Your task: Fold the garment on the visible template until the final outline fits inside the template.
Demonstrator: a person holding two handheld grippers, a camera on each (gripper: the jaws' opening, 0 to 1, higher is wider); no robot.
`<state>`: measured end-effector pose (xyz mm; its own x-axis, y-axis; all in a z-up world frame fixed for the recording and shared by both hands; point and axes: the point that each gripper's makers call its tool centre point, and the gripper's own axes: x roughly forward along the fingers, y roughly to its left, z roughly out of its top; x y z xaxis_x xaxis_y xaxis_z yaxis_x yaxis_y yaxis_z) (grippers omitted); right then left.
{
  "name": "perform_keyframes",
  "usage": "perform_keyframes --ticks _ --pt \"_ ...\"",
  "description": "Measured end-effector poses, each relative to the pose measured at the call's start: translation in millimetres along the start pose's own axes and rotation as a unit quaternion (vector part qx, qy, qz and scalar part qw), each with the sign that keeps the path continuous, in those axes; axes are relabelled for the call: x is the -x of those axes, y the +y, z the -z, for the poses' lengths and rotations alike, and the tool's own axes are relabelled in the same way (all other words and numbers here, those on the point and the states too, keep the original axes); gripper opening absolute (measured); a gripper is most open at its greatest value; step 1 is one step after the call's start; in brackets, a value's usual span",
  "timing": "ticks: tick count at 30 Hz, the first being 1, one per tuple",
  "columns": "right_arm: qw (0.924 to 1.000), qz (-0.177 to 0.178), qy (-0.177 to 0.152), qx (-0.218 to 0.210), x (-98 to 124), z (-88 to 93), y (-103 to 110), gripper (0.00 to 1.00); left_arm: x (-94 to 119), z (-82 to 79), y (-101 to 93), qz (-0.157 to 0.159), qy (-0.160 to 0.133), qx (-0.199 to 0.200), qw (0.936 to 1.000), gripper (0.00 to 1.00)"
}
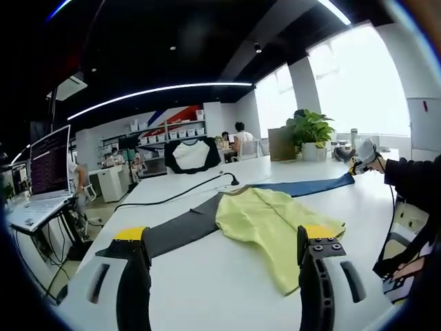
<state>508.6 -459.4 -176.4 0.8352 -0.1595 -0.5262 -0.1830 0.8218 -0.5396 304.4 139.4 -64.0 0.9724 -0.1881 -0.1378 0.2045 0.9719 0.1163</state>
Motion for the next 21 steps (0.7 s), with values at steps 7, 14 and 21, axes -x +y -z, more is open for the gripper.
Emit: perform_keyframes --ticks 7,14,21 --pt "0.9998 0.005 0.003 -0.019 7 9.0 -10 0.00 -2 1.8 -1.5 0.003 0.004 0.000 1.0000 0.92" --pt "0.9986 -0.004 -0.027 -0.045 15 -5.7 -7 0.00 -1 2.5 -2.5 0.004 0.003 -0.001 1.0000 0.92" --pt "0.9915 -0.029 -0.098 -0.081 38 -38.4 13 0.01 -4 4.6 -4.4 0.008 0.006 -0.001 0.9999 0.91"
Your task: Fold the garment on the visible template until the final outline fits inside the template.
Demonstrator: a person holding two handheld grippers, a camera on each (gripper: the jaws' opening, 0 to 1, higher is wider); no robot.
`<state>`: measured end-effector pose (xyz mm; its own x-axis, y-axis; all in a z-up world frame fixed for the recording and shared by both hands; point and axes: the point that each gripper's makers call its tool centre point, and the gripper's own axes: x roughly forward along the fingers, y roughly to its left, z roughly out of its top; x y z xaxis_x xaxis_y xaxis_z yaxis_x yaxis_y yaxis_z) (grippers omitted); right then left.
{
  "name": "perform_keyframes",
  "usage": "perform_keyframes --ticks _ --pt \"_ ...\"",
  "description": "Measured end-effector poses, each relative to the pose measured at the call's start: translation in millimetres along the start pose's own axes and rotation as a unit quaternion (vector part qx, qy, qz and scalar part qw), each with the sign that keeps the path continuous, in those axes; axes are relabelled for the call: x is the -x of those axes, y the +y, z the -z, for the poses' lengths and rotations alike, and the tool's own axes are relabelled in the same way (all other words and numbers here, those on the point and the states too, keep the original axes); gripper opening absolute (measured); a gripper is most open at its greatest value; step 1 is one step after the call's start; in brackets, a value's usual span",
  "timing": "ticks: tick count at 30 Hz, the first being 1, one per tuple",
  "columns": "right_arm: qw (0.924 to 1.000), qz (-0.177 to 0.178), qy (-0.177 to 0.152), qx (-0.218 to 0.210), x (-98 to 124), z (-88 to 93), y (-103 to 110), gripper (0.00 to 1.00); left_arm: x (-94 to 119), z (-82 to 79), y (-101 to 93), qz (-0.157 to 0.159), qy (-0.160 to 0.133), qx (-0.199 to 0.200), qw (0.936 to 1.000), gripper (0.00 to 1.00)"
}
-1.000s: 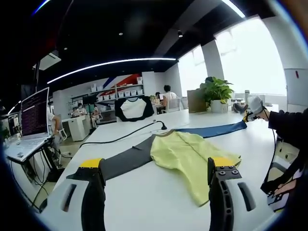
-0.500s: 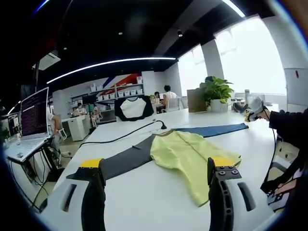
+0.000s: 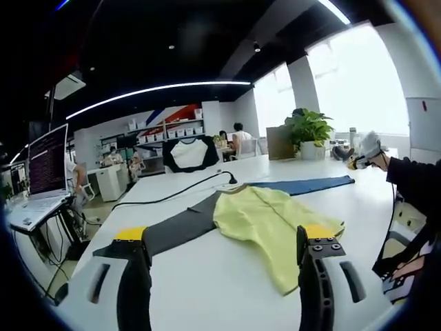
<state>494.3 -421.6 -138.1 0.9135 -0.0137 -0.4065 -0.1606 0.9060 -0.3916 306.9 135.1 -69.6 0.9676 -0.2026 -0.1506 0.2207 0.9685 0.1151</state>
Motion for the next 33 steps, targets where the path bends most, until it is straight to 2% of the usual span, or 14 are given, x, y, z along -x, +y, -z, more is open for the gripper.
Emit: perform_keyframes --ticks 9,12,18,23,27,33 --pt "0.9977 -0.037 -0.057 -0.005 29 -30.4 44 0.12 -9 9.5 -11.0 0.020 0.015 -0.006 0.9997 0.88" --pt "0.9962 -0.051 -0.071 -0.001 36 -38.0 58 0.20 -10 9.8 -13.4 0.024 0.016 -0.008 0.9995 0.86" --pt "0.9931 -0.065 -0.097 0.006 52 -53.2 82 0.26 -13 12.3 -17.9 0.031 0.019 -0.009 0.9993 0.82" --pt "0.9891 -0.082 -0.122 -0.004 65 -65.2 101 0.31 -17 16.6 -22.3 0.038 0.025 -0.009 0.9989 0.81" --pt "0.9853 -0.100 -0.138 0.001 75 -71.7 122 0.40 -18 16.7 -24.4 0.043 0.026 -0.009 0.9987 0.80" --pt "0.9788 -0.139 -0.150 -0.002 94 -73.8 165 0.52 -18 18.1 -24.5 0.045 0.026 -0.011 0.9986 0.78"
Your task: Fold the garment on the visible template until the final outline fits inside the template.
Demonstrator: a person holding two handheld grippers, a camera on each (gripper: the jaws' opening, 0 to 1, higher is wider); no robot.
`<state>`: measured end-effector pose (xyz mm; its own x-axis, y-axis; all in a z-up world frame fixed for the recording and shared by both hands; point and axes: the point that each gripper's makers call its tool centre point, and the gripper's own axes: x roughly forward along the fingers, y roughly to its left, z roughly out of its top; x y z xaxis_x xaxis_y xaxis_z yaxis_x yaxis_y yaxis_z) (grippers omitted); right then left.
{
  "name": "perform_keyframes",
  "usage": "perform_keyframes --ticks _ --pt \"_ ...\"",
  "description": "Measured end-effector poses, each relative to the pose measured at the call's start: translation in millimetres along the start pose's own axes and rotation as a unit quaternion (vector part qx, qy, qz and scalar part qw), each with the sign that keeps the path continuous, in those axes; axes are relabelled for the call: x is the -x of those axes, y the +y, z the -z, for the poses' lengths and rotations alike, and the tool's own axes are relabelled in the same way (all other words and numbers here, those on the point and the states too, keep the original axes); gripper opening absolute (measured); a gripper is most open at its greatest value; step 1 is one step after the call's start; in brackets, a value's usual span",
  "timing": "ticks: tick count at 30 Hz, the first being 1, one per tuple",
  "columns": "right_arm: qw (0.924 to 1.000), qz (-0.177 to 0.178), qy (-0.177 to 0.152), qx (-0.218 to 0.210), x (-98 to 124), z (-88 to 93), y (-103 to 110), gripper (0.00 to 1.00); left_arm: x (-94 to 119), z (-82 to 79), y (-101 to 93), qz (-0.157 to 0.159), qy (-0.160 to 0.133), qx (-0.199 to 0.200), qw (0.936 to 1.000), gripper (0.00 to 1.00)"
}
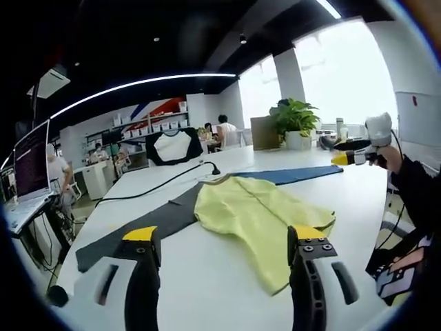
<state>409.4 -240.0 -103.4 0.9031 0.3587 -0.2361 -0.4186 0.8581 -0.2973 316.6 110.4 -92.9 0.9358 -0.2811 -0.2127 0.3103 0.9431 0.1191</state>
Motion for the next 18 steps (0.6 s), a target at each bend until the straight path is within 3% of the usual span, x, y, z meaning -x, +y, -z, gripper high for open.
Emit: perform_keyframes --ticks 6,9,18 --pt "0.9994 -0.025 -0.017 -0.019 4 -10.5 33 0.65 -5 3.9 -4.3 0.010 0.006 -0.002 0.9999 0.75" --pt "0.9981 -0.037 -0.032 -0.036 8 -14.5 48 0.67 -9 11.7 -9.8 0.019 0.017 -0.006 0.9996 0.74" --pt "0.9960 -0.076 -0.042 -0.018 9 -20.7 91 0.75 -17 24.6 -26.9 0.046 0.042 -0.013 0.9980 0.68"
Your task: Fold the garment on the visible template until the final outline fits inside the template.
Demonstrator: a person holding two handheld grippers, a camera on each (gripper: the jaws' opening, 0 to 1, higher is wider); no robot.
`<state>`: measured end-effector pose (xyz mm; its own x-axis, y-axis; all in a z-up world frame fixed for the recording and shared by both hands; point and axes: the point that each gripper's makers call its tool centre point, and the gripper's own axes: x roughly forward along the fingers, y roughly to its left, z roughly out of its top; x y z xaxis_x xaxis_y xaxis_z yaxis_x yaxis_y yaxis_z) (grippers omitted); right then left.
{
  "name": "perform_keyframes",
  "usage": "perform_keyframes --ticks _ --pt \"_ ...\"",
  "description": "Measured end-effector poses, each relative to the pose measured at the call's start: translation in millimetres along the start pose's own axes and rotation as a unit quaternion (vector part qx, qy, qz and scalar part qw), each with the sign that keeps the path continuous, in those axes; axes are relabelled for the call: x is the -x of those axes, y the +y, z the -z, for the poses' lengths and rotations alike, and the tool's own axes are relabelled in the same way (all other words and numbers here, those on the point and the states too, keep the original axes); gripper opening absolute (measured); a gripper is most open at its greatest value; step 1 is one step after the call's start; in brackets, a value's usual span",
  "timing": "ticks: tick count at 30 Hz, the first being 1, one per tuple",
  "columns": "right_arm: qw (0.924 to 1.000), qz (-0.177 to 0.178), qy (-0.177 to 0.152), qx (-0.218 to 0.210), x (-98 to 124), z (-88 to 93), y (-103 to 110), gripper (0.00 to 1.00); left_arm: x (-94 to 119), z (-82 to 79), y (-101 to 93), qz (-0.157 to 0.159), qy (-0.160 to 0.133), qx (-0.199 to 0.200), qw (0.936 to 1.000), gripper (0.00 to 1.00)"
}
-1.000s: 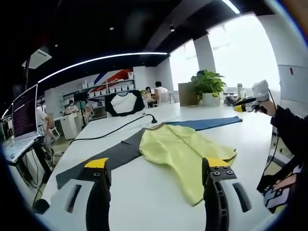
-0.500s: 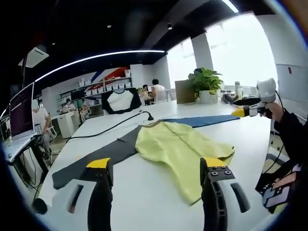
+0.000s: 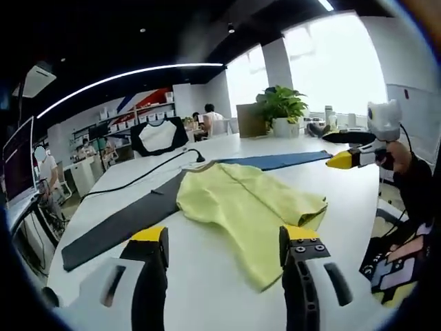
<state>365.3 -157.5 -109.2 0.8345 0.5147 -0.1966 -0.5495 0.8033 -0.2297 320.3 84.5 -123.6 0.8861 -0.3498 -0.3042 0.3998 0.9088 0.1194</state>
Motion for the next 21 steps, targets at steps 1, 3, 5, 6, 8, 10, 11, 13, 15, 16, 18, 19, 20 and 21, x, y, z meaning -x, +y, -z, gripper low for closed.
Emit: perform_keyframes --ticks 1,3,5,6,8,10,11,13,15,16,18,19,20,21 --pt "0.9999 -0.010 0.004 0.002 -2 1.6 7 0.75 -1 1.1 -1.3 0.002 0.002 0.000 1.0000 0.67" --pt "0.9997 -0.023 0.009 0.004 -6 4.7 16 0.75 -3 4.8 -5.5 0.010 0.007 -0.004 0.9999 0.64" --pt "0.9992 -0.036 0.016 0.002 -11 9.3 27 0.74 -6 9.1 -8.9 0.018 0.014 -0.004 0.9997 0.56" --pt "0.9988 -0.043 0.022 0.003 -13 12.9 32 0.73 -8 13.1 -11.5 0.025 0.019 -0.001 0.9995 0.54" --pt "0.9979 -0.056 0.032 0.003 -17 18.9 43 0.72 -11 20.4 -15.8 0.036 0.030 0.003 0.9989 0.50" --pt "0.9957 -0.077 0.052 0.001 -20 28.2 56 0.68 -16 28.3 -18.7 0.045 0.041 0.010 0.9981 0.46" --pt "0.9946 -0.087 0.056 0.002 -22 31.0 64 0.66 -17 30.5 -19.1 0.046 0.043 0.012 0.9979 0.44" --pt "0.9938 -0.094 0.059 0.001 -25 33.9 72 0.64 -20 34.5 -20.4 0.050 0.049 0.014 0.9974 0.39" --pt "0.9920 -0.108 0.066 0.003 -27 37.8 81 0.61 -21 36.0 -22.5 0.058 0.050 0.015 0.9970 0.36" --pt "0.9918 -0.109 0.067 0.001 -28 38.5 83 0.59 -22 37.2 -24.1 0.063 0.051 0.020 0.9965 0.33" --pt "0.9907 -0.116 0.071 0.002 -29 40.4 87 0.53 -23 39.0 -25.5 0.067 0.055 0.022 0.9960 0.30" --pt "0.9902 -0.117 0.076 0.002 -29 42.0 88 0.51 -23 39.6 -26.1 0.068 0.056 0.021 0.9959 0.29" --pt "0.9898 -0.119 0.079 0.004 -29 42.9 89 0.49 -23 40.3 -26.5 0.070 0.057 0.021 0.9957 0.28" --pt "0.9896 -0.120 0.080 0.003 -29 43.3 89 0.46 -23 40.8 -26.6 0.071 0.057 0.022 0.9956 0.28"
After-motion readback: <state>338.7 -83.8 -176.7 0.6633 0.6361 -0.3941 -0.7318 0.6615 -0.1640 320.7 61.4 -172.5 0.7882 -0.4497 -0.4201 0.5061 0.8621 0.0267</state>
